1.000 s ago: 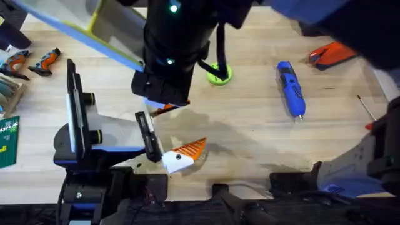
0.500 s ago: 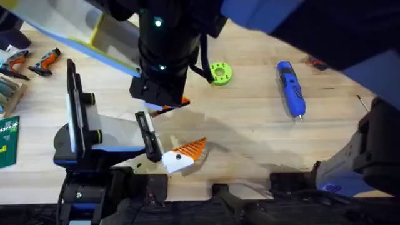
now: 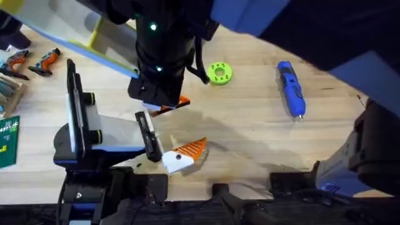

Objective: Pick up the gripper from the table and insert it into the empty holder that is missing its gripper. Then pick up a screw, insert it into the mounting hole, and use the screwdriver to tighten it. Finally, clean up the table by picking up the vegetable and placing it into the bucket.

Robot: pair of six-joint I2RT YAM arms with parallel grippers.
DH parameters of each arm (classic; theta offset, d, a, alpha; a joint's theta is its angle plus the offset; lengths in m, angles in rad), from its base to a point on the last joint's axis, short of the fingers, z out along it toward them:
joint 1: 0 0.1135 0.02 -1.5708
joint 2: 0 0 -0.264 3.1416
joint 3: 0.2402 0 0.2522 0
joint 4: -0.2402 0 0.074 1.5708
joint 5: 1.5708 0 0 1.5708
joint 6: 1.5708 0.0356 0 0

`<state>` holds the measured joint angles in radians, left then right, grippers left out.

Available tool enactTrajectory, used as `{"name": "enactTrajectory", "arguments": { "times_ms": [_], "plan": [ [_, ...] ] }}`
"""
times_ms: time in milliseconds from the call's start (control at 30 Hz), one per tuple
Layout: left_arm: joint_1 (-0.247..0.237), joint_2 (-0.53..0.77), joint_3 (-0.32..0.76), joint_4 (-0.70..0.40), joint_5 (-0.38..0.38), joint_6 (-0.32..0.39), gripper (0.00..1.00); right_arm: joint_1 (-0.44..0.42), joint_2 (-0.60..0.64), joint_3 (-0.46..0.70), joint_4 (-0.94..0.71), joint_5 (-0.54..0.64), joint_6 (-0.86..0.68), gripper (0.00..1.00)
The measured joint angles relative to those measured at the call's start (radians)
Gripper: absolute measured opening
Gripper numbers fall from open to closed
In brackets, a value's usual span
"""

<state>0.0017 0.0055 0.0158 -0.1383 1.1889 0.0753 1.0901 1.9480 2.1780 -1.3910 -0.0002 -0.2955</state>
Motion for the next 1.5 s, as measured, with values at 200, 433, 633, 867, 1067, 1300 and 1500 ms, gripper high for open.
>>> {"name": "enactTrajectory", "arguments": {
  "times_ms": [200, 433, 633, 867, 1067, 1300, 1500],
  "plan": [
    [0.000, 0.000, 0.000, 0.000, 0.000, 0.000, 0.985, 0.000, 0.000, 0.000, 0.000, 0.000, -0.001, 0.006],
    [0.000, 0.000, 0.000, 0.000, 0.000, 0.000, 0.985, 0.000, 0.000, 0.000, -0.001, 0.000, -0.001, 0.006],
    [0.000, 0.000, 0.000, 0.000, 0.000, 0.000, 0.985, 0.000, 0.016, 0.000, -0.002, 0.000, -0.001, 0.006],
    [0.000, 0.000, 0.000, 0.000, 0.000, -0.003, 0.985, 0.000, 0.026, 0.000, -0.005, 0.014, -0.001, 0.006],
    [0.000, 0.000, 0.000, 0.000, 0.000, -0.002, 0.986, 0.000, 0.026, 0.000, -0.002, 0.015, -0.001, 0.006],
    [0.000, 0.000, 0.000, 0.000, 0.000, 0.000, 0.985, 0.000, 0.026, 0.000, 0.004, 0.015, -0.001, 0.006],
    [0.000, 0.000, 0.000, 0.000, 0.000, 0.000, 0.985, 0.000, 0.026, 0.000, 0.005, 0.015, -0.001, 0.006]
  ]
}}
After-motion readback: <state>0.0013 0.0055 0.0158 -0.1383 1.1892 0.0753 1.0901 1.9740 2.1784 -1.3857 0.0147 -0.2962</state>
